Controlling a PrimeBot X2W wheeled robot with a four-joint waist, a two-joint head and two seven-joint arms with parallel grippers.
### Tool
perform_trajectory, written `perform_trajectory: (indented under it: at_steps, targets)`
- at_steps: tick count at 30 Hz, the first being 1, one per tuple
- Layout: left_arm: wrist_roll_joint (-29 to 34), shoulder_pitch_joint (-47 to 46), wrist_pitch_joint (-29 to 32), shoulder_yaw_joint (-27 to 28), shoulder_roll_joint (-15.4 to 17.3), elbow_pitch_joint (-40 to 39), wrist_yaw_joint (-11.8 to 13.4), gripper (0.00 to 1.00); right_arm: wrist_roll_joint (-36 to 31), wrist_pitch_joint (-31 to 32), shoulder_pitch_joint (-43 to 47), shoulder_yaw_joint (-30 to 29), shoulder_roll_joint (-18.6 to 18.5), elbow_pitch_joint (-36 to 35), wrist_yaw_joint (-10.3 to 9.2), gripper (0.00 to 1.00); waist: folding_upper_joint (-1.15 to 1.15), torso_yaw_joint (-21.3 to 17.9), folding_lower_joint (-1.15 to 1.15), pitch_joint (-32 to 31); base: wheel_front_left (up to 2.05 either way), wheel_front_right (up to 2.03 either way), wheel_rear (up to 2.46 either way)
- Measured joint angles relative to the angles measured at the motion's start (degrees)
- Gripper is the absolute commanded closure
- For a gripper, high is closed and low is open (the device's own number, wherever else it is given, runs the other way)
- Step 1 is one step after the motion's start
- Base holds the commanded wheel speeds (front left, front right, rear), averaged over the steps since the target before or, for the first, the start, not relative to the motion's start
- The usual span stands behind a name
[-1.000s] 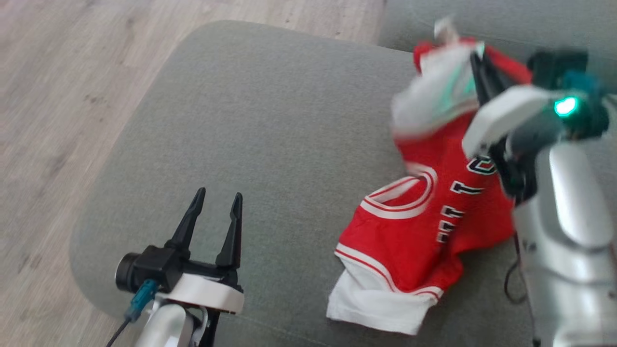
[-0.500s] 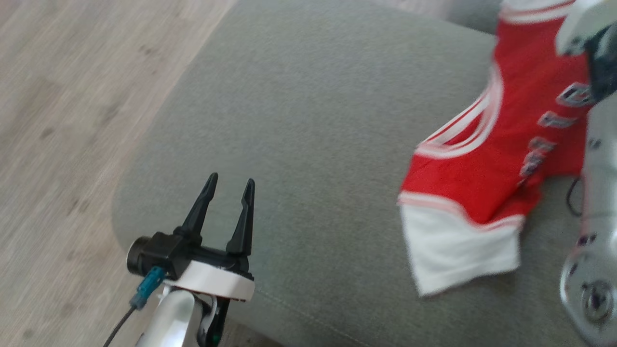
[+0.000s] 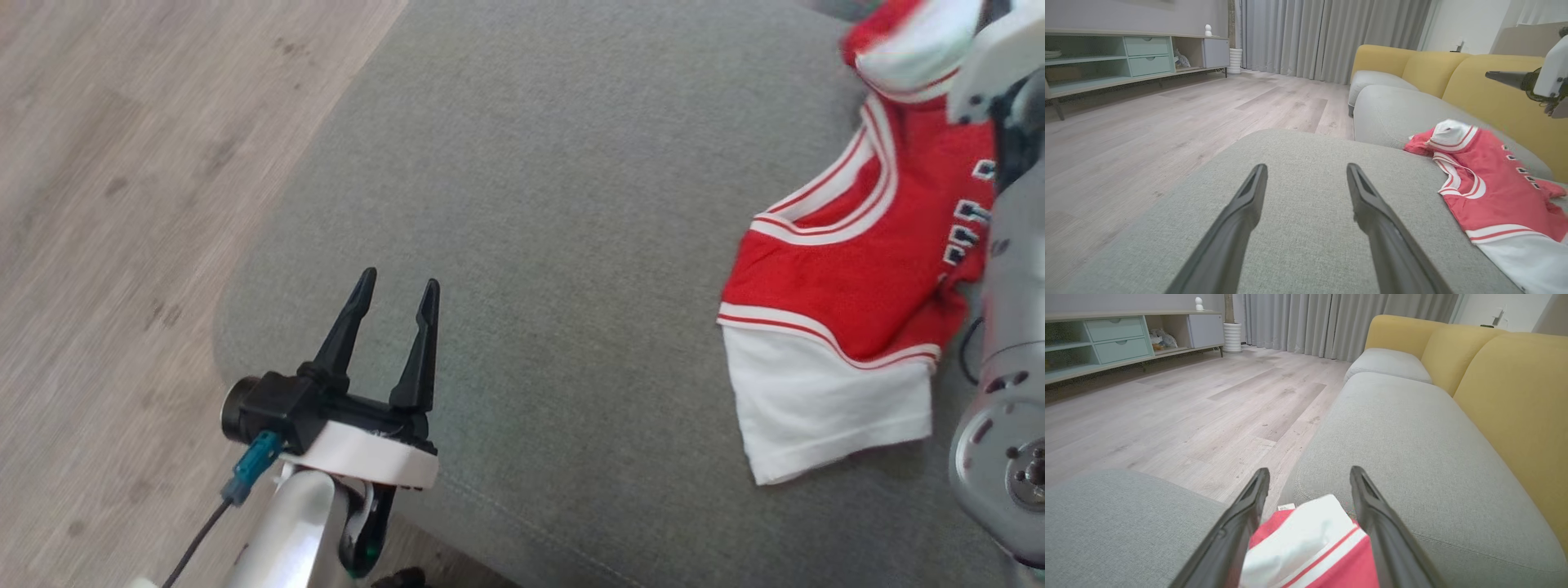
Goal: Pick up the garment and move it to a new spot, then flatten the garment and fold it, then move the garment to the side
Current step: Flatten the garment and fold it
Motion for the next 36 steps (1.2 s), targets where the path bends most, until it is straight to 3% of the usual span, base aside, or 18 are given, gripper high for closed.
perform_trajectory:
  at_steps: [10,13,15,16,20,23,29,36]
  targets:
    - [1.6,0.4,0.0,1.4,-0.1,0.0,0.0,0.00,3.6,-12.4,4.2,2.9,1.3,7.9,0.00,0.00,0.00,-5.4,-0.01,-5.0,0.00,0.00,0.00]
    - [2.1,1.1,0.0,1.8,-0.1,0.0,0.0,0.00,11.0,-13.3,6.5,6.2,1.2,9.6,0.00,0.00,0.00,-7.8,-0.01,-7.0,0.00,0.00,0.00]
    - [2.2,1.8,0.0,1.8,-0.1,0.0,0.0,0.00,18.6,-13.4,8.9,11.3,1.4,7.1,0.00,0.00,0.00,-9.4,-0.01,-8.2,0.00,0.00,0.00]
    - [2.2,1.8,0.0,1.8,-0.1,0.0,0.0,0.00,18.6,-13.4,8.9,11.3,1.4,7.1,0.00,0.00,0.00,-9.4,-0.01,-8.2,0.00,0.00,0.00]
    - [3.1,2.8,0.0,2.0,0.0,0.0,0.1,0.00,33.1,-13.5,18.5,21.1,1.5,-5.6,0.00,0.00,0.00,-12.7,-0.02,-10.3,0.00,0.00,0.00]
    - [3.3,3.4,0.0,2.3,0.0,-0.3,0.6,0.00,39.4,-13.5,30.5,24.1,1.7,-15.3,0.00,0.00,0.00,-15.1,-0.02,-11.6,0.00,0.00,0.00]
    - [3.6,5.7,0.0,3.8,0.1,-0.9,1.0,0.00,46.6,-13.5,52.7,28.2,2.2,-31.9,0.00,0.00,0.00,-19.8,-0.01,-12.6,0.00,0.00,0.00]
    - [4.4,8.4,0.0,4.5,0.2,-1.1,1.0,0.00,48.2,-13.5,58.8,31.1,2.6,-39.2,0.00,0.00,0.00,-22.6,-0.01,-12.0,0.00,0.00,0.00]
